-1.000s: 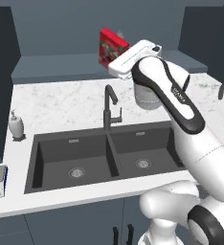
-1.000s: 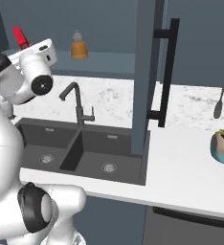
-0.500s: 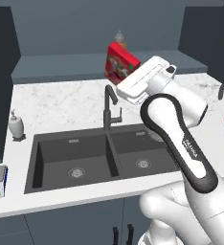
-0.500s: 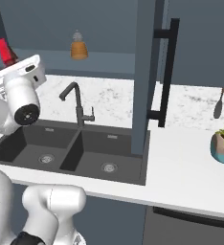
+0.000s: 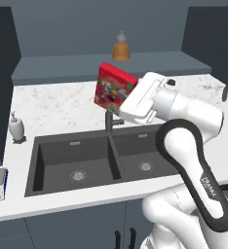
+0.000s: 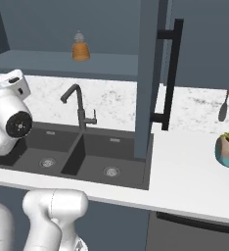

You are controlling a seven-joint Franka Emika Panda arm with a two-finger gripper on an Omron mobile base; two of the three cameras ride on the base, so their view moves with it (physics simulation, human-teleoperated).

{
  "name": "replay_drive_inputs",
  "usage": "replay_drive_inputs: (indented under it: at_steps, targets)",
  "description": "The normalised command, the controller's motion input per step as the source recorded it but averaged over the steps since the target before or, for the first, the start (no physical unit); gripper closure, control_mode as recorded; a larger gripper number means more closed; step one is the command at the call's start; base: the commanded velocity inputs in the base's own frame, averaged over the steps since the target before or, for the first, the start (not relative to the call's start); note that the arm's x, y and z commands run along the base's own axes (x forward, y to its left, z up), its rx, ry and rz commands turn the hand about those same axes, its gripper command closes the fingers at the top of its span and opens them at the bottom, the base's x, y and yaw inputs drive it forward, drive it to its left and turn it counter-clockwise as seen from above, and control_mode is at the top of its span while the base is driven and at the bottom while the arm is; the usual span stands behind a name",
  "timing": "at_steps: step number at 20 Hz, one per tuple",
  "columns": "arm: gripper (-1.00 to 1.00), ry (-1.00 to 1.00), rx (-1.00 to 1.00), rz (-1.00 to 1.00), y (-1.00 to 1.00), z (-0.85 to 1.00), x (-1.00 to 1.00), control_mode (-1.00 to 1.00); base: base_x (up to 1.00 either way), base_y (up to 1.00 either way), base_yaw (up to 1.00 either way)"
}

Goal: Pick the cereal and place it on the digital scale for weighing, and close the cabinet.

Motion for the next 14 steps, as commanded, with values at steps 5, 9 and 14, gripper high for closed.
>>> replay_drive_inputs:
  at_steps: [5, 9, 14]
  targets:
    - [1.0, 0.0, 0.1, 0.1, 0.93, -0.57, 0.0, -1.0, 0.0, 0.0, 0.0]
    - [1.0, 0.01, 0.03, 0.07, 0.82, -0.86, 0.06, -1.0, 0.0, 0.0, 0.0]
    - [1.0, 0.18, -0.01, 0.06, 0.8, -0.83, 0.5, -1.0, 0.0, 0.0, 0.0]
